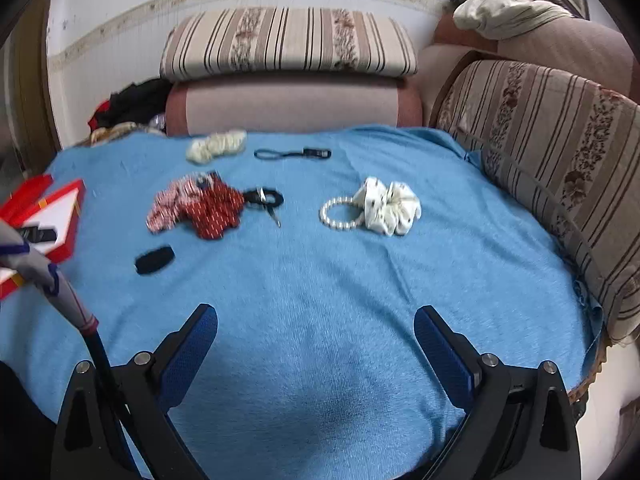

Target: Organize jewelry

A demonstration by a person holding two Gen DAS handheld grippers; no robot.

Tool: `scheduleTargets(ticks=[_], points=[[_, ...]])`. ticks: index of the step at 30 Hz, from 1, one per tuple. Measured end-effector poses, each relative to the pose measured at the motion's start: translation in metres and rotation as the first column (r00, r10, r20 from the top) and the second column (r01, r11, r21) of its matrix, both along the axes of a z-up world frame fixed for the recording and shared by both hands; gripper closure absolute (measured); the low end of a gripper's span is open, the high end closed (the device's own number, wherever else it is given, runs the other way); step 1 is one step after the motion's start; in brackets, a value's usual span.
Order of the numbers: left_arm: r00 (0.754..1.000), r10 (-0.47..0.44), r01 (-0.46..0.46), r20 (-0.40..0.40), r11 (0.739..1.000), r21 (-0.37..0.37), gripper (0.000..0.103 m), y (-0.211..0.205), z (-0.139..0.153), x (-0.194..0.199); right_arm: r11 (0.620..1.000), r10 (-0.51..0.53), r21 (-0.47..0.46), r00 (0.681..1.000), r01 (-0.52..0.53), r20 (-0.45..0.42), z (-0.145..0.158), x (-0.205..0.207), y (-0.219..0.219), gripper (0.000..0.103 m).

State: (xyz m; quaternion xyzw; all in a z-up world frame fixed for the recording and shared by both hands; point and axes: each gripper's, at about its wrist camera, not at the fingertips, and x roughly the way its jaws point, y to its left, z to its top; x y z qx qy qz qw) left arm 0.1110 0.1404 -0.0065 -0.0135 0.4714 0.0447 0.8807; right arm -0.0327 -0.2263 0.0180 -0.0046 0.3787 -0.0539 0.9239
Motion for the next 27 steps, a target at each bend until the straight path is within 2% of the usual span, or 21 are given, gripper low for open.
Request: scheduleTargets(ticks=[1, 3, 4, 6, 7, 8, 14, 17, 20, 23, 25, 27], points=[[1.0, -0.011, 0.011, -0.017, 1.0, 0.0, 0.023, -0.002, -0.005, 0.008, 1.0, -0.003, -0.003, 1.0, 0.003, -0.01, -0.005, 0.003, -0.001, 0.002], [0.996, -0.029, 0.03, -0.079, 0.999, 0.014, 0.041, -0.009, -0.018, 0.03, 1.0, -0.011, -0.002, 1.0, 0.011, -0.026, -0.011, 0.008, -0.004, 0.002], [0.994, -0.021, 0.026, -0.111, 0.999, 0.036, 0.046, -0.012, -0.024, 0.037, 1.0, -0.016, 0.001, 0.999, 0.016, -0.035, -0.014, 0.01, -0.006, 0.002], [0.988, -0.001, 0.014, -0.157, 0.996, 0.083, 0.065, -0.014, -0.035, 0.046, 1.0, -0.024, 0.005, 0.999, 0.024, -0.044, -0.017, 0.014, -0.009, 0.002], [0.987, 0.013, 0.006, -0.163, 0.993, 0.12, 0.07, -0.014, -0.039, 0.049, 1.0, -0.028, 0.006, 0.998, 0.028, -0.048, -0.019, 0.015, -0.011, 0.002], [0.986, 0.025, 0.001, -0.165, 0.988, 0.157, 0.079, -0.014, -0.041, 0.047, 0.999, -0.032, 0.008, 0.998, 0.033, -0.053, -0.021, 0.016, -0.012, 0.003], [0.979, 0.024, 0.002, -0.2, 0.992, 0.129, 0.078, 0.002, -0.038, 0.01, 0.999, -0.036, 0.024, 0.997, 0.038, -0.067, -0.026, 0.019, -0.014, 0.002], [0.984, 0.029, -0.004, -0.175, 0.99, 0.14, 0.078, 0.01, -0.033, -0.014, 0.999, -0.03, 0.027, 0.997, 0.032, -0.07, -0.027, 0.02, -0.013, 0.002], [0.991, 0.041, -0.027, -0.124, 0.993, 0.114, 0.077, 0.01, -0.021, -0.03, 0.999, -0.026, 0.027, 0.997, 0.028, -0.072, -0.025, 0.021, -0.01, 0.003], [0.997, 0.04, -0.033, -0.066, 0.994, 0.1, 0.067, 0.0, -0.003, -0.044, 0.999, -0.023, 0.029, 0.998, 0.024, -0.053, -0.019, 0.018, -0.01, 0.002], [1.0, 0.023, -0.022, -0.015, 0.996, 0.089, 0.054, -0.011, 0.014, -0.052, 0.999, -0.021, 0.036, 0.999, 0.022, -0.034, -0.012, 0.016, -0.01, 0.002], [0.999, 0.001, -0.004, 0.042, 0.997, 0.072, 0.034, -0.028, 0.03, -0.062, 0.999, -0.018, 0.044, 1.0, 0.018, -0.02, -0.005, 0.016, -0.011, 0.002]])
